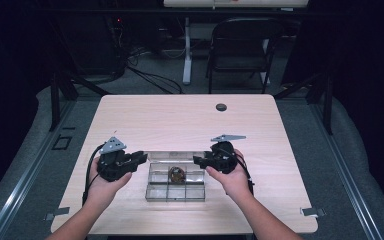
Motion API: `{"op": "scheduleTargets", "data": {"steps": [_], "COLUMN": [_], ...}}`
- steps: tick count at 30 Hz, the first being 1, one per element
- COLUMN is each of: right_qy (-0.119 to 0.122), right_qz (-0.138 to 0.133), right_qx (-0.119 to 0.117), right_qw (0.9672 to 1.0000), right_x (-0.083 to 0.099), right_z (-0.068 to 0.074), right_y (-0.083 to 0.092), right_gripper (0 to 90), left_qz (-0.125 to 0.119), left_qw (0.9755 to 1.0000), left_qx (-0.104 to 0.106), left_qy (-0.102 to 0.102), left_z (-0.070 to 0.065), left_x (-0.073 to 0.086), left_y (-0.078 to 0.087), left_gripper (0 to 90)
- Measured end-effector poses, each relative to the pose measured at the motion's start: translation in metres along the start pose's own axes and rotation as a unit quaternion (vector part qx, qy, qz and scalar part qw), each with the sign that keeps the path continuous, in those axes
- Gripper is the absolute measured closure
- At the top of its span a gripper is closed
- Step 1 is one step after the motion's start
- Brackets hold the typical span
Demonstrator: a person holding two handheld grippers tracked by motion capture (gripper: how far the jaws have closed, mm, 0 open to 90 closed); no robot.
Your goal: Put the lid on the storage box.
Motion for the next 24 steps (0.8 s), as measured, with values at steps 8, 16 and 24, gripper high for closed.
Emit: {"op": "scheduleTargets", "data": {"steps": [8,16,24], "right_qy": [0.006,0.006,0.002], "right_qz": [0.0,-0.002,-0.007], "right_qx": [0.002,-0.002,-0.003], "right_qw": [1.0,1.0,1.0], "right_x": [0.0031,0.0046,0.0087], "right_z": [0.0004,0.0007,-0.0017], "right_y": [0.001,0.0047,0.0077], "right_gripper": [48.8,48.9,48.9], "left_qz": [0.0,-0.004,-0.003], "left_qw": [1.0,1.0,1.0], "left_qx": [0.0,-0.003,-0.002], "left_qy": [0.0,-0.003,-0.003], "left_z": [-0.0024,-0.0048,-0.0069], "left_x": [0.0025,0.0042,0.0069], "left_y": [0.0016,0.003,0.0036], "left_gripper": [75.2,75.4,75.7]}}
Point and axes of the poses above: each handheld gripper's, and its own axes: y roughly backward along the jaws, x roughly out of its underside, z roughly to its left, the point moved 6 cm from there along -y, roughly forward along the jaws, and after that the axes turned 11 degrees about -y, right-handed, at the moved point
